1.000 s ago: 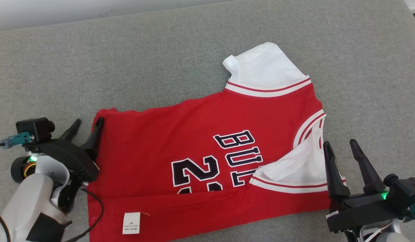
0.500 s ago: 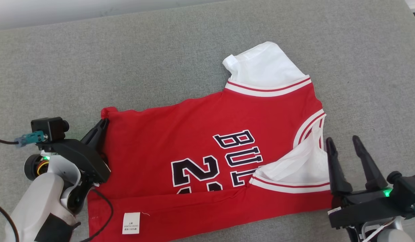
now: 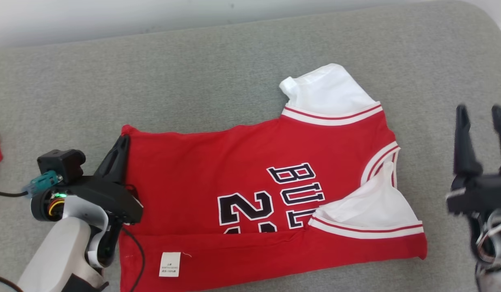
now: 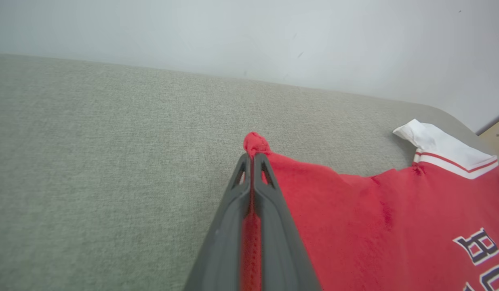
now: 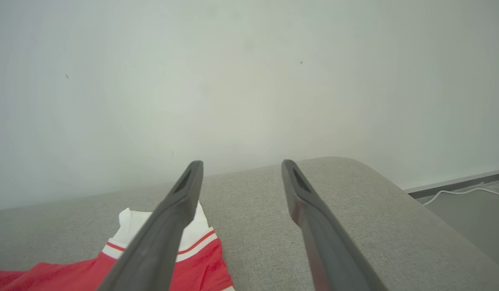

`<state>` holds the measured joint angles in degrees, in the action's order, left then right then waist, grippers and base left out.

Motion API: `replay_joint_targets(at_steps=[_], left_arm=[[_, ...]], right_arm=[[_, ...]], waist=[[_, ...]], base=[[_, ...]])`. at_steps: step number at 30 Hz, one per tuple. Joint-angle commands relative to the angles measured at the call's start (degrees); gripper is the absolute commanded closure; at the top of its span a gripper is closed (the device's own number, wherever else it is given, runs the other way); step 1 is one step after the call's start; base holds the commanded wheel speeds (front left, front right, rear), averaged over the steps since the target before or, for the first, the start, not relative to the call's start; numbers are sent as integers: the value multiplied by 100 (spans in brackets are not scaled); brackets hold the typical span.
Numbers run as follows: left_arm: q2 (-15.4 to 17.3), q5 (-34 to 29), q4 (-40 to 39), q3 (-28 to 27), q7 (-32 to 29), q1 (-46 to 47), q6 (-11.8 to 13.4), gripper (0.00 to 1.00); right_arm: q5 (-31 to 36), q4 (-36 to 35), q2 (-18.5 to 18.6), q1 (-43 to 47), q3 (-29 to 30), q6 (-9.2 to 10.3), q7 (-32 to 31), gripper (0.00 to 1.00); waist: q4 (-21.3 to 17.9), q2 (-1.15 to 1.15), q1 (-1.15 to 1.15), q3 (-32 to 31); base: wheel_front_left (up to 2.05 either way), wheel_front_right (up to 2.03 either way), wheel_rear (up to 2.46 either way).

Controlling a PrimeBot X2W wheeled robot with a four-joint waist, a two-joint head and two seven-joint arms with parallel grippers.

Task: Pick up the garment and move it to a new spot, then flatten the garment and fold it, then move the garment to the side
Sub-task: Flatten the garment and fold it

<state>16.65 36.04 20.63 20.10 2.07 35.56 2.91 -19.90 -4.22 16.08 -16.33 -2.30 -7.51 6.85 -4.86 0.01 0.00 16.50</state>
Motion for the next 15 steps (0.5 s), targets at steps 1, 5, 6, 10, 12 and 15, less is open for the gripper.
replay_joint_targets(at_steps=[1, 5, 6, 10, 12, 15], left_arm=[[-2, -45, -197, 26, -38, -132, 81, 100], [-39, -139, -574, 136, -113, -140, 188, 100], [-52, -155, -640, 159, -128, -114, 207, 100], [-124, -193, -777, 255, -167, 2, 210, 100], [-184, -224, -819, 318, -173, 82, 202, 100], [-286, -252, -827, 440, -182, 244, 161, 100]], right_arm=[[-118, 234, 165, -343, 4, 4, -71, 0], [-397, 942, 552, -1127, -145, 4, -240, 0], [-446, 1161, 654, -1338, -231, 4, -275, 0], [-646, 1765, 931, -1931, -534, 4, -405, 0], [-790, 2169, 1089, -2318, -828, 4, -504, 0], [-985, 2694, 1332, -2819, -1322, 4, -688, 0]], waist=[[110, -1, 0, 8], [289, -1, 0, 109], [338, -1, 0, 141], [508, -1, 0, 264], [614, -1, 0, 350], [791, -1, 0, 517]], base=[[0, 0, 0], [0, 0, 0], [0, 0, 0], [0, 0, 0], [0, 0, 0], [0, 0, 0]])
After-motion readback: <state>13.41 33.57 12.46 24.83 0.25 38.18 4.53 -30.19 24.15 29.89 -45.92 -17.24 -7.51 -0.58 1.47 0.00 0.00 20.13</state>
